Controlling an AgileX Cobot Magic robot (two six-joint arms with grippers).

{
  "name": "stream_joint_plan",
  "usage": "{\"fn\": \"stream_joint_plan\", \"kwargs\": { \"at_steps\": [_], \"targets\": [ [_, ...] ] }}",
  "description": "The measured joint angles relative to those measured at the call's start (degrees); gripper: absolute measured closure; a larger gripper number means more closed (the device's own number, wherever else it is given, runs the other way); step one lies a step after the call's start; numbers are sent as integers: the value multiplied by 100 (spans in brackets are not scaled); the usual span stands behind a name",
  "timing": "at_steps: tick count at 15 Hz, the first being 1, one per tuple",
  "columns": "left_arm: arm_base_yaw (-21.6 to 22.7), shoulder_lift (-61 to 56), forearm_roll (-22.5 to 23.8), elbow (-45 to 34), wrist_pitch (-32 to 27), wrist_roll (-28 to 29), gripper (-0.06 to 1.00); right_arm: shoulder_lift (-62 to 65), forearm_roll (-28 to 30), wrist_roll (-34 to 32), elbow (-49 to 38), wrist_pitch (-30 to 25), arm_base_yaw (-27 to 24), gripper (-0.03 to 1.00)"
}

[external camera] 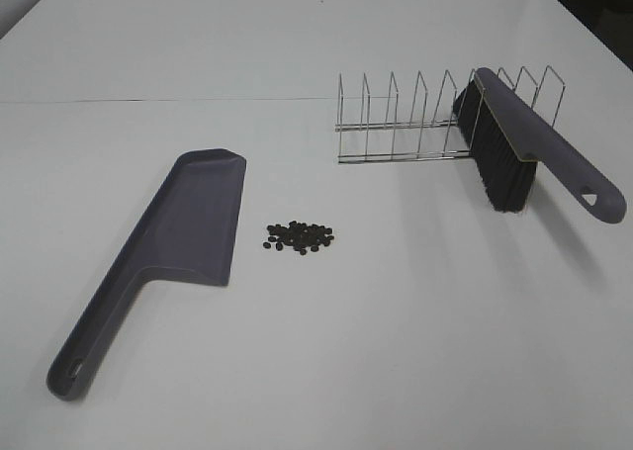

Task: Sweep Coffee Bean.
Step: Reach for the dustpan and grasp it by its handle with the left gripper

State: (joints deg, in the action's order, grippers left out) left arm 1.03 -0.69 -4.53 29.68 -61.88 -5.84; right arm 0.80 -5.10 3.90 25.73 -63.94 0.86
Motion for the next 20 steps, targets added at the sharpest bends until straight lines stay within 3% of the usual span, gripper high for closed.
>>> {"fn": "stream_joint_plan", "kwargs": {
  "at_steps": [5,6,7,9,10,12,20],
  "targets": [
    [0,0,0,0,0,0,24,0,0,0,0,0,0,38],
    [0,0,0,0,0,0,20,0,0,0,0,0,0,38],
    [0,0,0,0,0,0,12,0,0,0,0,0,0,34],
    [0,0,0,0,0,0,-2,0,0,0,0,0,0,11],
    [0,0,0,0,0,0,-4,0,0,0,0,0,0,4],
    [0,0,0,0,0,0,-4,0,0,0,0,0,0,0],
    [0,0,0,0,0,0,-4,0,0,0,0,0,0,-1]
  ]
}}
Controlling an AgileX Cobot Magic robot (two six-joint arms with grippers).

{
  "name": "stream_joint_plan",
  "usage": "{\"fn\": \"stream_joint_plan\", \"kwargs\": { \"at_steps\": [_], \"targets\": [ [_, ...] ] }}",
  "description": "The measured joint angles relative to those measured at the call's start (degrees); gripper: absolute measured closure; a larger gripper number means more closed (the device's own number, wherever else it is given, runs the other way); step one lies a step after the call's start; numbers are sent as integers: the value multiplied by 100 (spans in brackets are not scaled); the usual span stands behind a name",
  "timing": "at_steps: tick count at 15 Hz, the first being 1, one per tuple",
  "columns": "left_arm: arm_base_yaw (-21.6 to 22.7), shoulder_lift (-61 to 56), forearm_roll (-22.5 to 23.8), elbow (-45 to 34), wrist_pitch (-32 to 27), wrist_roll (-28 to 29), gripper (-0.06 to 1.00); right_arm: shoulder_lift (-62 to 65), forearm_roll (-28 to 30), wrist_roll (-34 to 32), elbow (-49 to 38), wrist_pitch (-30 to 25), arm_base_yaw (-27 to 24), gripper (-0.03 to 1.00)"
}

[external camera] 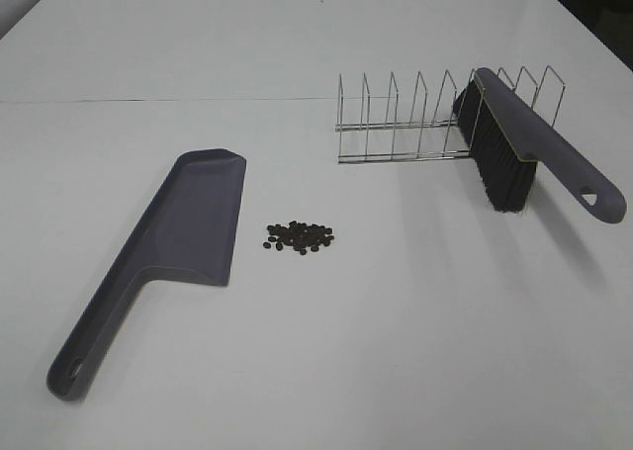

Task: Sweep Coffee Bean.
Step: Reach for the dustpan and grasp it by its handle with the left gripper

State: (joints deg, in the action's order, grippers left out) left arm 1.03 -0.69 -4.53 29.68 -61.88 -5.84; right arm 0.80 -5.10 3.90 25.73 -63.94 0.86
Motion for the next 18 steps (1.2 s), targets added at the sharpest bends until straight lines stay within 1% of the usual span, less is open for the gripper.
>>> {"fn": "stream_joint_plan", "kwargs": {
  "at_steps": [18],
  "targets": [
    [0,0,0,0,0,0,-4,0,0,0,0,0,0,-1]
  ]
}}
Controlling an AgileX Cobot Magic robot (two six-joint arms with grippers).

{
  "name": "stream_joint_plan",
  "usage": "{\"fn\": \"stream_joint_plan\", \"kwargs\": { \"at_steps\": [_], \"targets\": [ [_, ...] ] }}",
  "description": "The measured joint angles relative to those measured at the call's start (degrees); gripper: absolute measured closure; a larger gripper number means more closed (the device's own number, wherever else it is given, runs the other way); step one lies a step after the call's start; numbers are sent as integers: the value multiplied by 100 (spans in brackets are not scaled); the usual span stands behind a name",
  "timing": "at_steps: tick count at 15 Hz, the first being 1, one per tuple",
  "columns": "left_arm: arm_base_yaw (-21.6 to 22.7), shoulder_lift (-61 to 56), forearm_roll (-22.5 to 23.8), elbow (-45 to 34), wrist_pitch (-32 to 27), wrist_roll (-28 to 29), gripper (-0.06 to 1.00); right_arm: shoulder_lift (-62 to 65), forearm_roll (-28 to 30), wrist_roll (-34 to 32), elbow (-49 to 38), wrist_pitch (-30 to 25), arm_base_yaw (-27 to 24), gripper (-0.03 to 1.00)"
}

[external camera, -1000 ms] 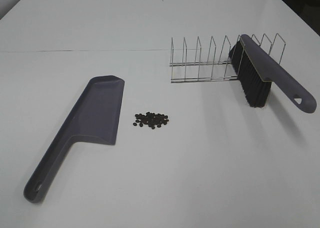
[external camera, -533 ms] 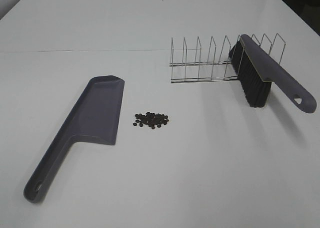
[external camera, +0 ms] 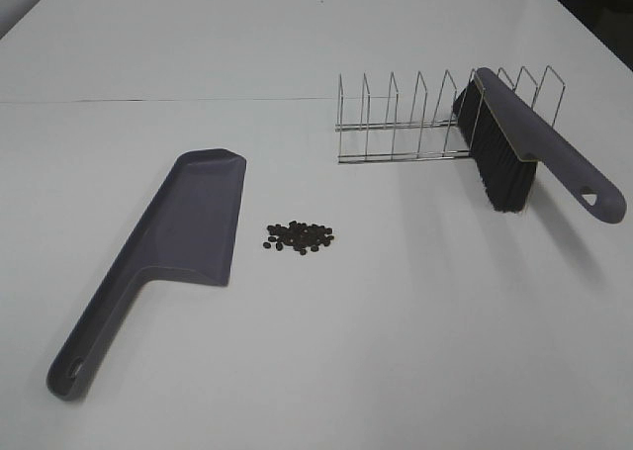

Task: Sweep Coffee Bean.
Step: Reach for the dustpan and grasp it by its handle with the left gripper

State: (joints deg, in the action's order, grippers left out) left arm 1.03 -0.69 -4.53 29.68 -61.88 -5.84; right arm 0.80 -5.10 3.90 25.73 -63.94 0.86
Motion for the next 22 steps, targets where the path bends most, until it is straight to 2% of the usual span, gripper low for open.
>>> {"fn": "stream_joint_plan", "kwargs": {
  "at_steps": [16,19,22],
  "targets": [
    [0,34,0,17,-52,0,-4,0,0,0,0,0,0,-1],
    [0,705,57,344,-561,0,-4,0,0,0,0,0,0,-1],
    [0,2166,155,905,-819,126,-3,0,0,0,0,0,0,-1]
  ]
}}
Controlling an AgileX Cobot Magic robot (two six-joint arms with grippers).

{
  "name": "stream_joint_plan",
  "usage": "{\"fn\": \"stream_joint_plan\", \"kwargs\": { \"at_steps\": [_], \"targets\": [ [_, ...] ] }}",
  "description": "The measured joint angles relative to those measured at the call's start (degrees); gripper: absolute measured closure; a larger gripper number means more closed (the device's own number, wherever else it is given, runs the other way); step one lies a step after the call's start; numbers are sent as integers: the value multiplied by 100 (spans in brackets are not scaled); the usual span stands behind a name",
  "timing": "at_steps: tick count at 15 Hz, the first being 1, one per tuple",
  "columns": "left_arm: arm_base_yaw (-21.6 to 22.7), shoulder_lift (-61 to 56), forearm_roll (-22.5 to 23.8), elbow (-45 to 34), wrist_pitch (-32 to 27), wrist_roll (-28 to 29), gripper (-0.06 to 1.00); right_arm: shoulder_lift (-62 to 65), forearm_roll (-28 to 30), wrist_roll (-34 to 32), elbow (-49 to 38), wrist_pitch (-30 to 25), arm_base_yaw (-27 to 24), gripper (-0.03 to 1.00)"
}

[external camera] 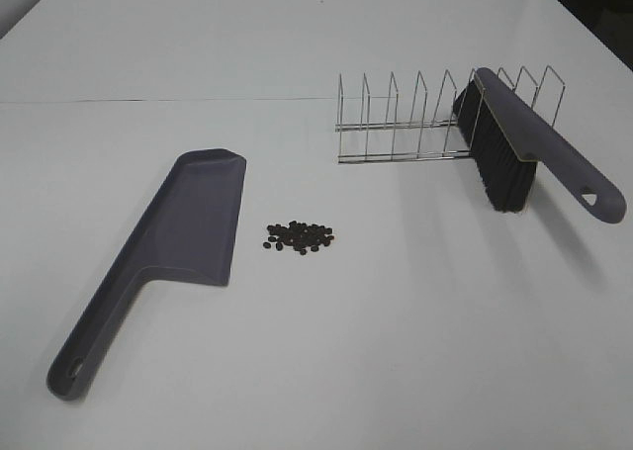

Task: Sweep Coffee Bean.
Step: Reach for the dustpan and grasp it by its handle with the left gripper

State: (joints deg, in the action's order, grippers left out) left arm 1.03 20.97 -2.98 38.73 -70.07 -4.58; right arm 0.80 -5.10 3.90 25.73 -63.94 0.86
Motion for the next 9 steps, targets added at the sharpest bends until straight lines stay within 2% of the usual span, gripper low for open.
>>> {"fn": "stream_joint_plan", "kwargs": {
  "at_steps": [1,4,9],
  "targets": [
    [0,991,0,441,6,6,-3,0,0,0,0,0,0,-1],
    [0,2097,0,1123,11,-34,-3,0,0,0,0,0,0,-1],
    [-17,3627,189,1427,201,-40,-3,0,0,0,0,0,0,-1]
  ]
}}
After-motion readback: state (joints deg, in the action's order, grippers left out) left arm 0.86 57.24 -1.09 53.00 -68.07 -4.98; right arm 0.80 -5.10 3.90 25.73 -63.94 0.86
